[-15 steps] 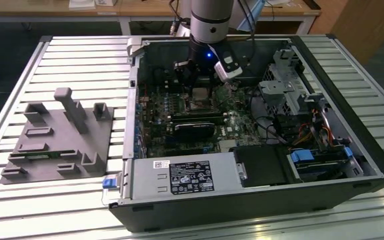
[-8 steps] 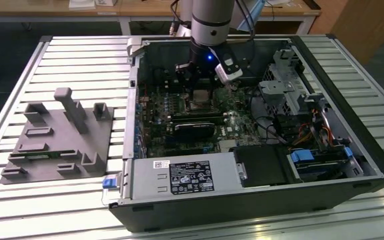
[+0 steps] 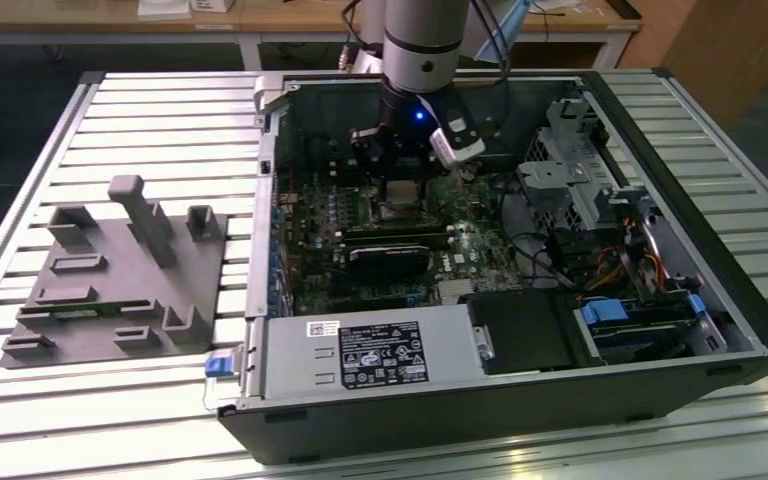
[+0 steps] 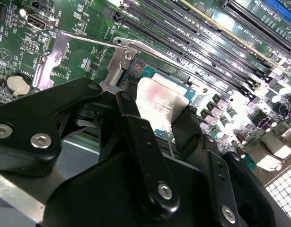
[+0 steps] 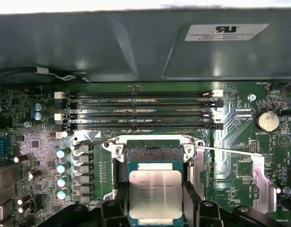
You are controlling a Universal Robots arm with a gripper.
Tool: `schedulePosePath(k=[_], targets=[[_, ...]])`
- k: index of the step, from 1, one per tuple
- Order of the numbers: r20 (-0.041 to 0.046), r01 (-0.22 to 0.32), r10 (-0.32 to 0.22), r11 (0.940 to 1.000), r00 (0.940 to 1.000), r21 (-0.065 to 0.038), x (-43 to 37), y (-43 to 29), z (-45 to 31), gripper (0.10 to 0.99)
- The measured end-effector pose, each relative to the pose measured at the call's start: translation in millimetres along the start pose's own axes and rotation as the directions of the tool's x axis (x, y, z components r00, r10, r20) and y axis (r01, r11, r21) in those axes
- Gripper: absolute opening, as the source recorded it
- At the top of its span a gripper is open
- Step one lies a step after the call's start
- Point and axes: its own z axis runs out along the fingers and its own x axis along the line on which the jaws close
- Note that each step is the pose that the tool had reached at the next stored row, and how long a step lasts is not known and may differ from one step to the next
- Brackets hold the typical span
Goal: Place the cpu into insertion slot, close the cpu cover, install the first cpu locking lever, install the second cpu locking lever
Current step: 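Place the cpu into insertion slot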
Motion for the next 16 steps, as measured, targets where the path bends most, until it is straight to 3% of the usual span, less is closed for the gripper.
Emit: schedulePosePath(k=[8,16], targets=[[0.0001,-0.109,0.109,0.9941,0.9941,-0.002,0.0,0.0,0.7,0.541],[0.0,-0.216,0.216,0.9763,0.9763,-0.003,0.0,0.0,1.2,0.541]])
